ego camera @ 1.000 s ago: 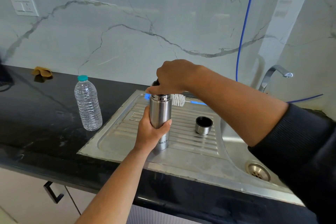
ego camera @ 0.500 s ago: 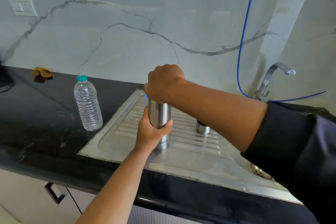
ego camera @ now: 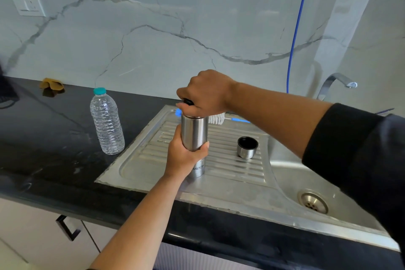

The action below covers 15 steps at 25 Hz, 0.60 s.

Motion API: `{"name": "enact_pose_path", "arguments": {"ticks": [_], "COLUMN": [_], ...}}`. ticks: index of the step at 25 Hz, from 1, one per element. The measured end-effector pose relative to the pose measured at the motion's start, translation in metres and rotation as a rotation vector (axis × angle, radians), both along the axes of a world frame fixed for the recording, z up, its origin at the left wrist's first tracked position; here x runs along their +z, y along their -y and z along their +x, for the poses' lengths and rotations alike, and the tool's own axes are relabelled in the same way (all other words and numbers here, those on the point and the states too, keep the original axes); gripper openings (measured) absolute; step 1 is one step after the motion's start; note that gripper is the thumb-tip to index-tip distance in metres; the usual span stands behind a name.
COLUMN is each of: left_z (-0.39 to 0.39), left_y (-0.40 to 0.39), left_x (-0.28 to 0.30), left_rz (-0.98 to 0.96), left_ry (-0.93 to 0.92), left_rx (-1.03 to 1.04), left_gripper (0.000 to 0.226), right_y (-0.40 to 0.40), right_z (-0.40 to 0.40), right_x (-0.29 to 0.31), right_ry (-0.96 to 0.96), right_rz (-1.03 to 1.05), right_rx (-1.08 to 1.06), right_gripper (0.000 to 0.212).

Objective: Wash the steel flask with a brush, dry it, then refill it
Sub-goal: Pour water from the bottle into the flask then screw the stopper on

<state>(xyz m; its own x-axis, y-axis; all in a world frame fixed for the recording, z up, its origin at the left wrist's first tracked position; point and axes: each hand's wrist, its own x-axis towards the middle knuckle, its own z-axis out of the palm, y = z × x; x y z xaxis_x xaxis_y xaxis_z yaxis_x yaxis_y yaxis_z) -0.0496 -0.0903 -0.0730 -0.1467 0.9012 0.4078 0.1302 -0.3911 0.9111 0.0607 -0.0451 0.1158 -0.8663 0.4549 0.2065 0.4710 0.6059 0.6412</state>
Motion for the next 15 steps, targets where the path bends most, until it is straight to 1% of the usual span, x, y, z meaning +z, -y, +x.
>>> {"name": "enact_pose_path", "arguments": {"ticks": [4,8,11,15], "left_z": [0.003,0.007,0.008,0.006], "left_y": [0.002,0.004,0.004,0.002], "left_x": [0.000,0.003,0.001,0.001], "left_rz": [-0.005,-0.007,-0.005,-0.004], "left_ry": [-0.013,-0.037,-0.027,-0.047], "left_rx": [0.055,0.094,0.112,0.111], "left_gripper": [0.059,0.063,0.063,0.063], "right_y": [0.008,0.017,0.021,0.023], "right_z": [-0.009,-0.016,-0.021,-0.020], "right_x": [-0.006,-0.006,-0.007,-0.008], "right_ry": [-0.094,-0.183,-0.222,-0.227], "right_rz": [0.045,-0.009,-0.011,-0.050], "right_rx": [-0.166,-0.305,-0.364,-0.409], "right_gripper": [0.059,0.055,0.052,0.053]}}
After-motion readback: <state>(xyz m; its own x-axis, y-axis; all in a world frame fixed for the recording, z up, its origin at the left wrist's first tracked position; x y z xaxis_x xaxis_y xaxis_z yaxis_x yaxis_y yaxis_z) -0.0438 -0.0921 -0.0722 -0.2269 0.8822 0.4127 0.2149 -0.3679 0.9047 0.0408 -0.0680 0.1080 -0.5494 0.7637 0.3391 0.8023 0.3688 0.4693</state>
